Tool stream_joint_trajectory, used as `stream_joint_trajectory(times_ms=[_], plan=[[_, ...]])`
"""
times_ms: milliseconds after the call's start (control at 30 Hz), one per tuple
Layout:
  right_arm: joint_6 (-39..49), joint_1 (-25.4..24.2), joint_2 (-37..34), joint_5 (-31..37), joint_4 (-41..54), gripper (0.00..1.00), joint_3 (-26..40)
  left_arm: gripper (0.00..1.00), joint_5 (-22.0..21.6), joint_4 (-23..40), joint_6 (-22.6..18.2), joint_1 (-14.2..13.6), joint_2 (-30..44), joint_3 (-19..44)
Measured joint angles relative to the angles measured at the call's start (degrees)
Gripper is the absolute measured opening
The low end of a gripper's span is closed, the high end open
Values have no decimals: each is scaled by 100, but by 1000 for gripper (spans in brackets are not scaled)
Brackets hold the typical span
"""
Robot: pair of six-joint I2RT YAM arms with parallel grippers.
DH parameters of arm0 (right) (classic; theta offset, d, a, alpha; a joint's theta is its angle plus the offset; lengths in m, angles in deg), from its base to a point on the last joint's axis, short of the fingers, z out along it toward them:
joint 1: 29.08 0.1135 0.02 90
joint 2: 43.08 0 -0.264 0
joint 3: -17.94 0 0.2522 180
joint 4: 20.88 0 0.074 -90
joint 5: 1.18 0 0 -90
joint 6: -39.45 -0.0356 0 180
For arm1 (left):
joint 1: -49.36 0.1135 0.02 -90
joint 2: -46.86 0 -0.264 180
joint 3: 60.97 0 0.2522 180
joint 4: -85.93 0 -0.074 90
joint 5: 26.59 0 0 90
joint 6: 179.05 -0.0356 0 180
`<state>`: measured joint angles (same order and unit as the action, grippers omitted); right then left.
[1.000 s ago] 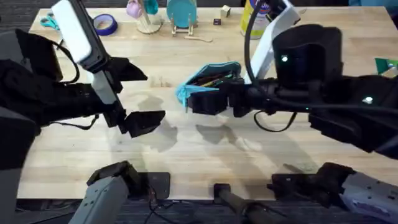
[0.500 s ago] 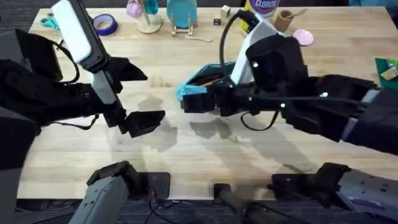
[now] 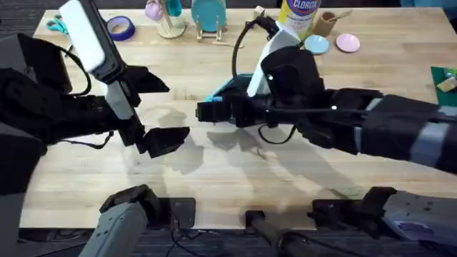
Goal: Unzip the bag, pick up the pens from the table one at a time and place them inside, then zip the bag closed.
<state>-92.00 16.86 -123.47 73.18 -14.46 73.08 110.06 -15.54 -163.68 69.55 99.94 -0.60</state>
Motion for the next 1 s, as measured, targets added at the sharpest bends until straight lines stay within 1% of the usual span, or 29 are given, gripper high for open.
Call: stream_joint_trajectory(times_ms=[200,367,500,600,733,1000], plan=[[-175,4,-362,61,-450,993,0,993,0,0,0,0,0,0],[-310,4,-585,106,-661,966,0,993,0,0,0,0,0,0],[-562,24,-628,127,-734,903,0,993,0,0,0,0,0,0],[-696,153,-634,166,-755,882,0,993,0,0,0,0,1,0],[-785,401,-634,559,-837,908,0,993,0,0,0,0,0,0],[-781,780,-634,1570,-1002,913,0,994,0,0,0,0,0,0]])
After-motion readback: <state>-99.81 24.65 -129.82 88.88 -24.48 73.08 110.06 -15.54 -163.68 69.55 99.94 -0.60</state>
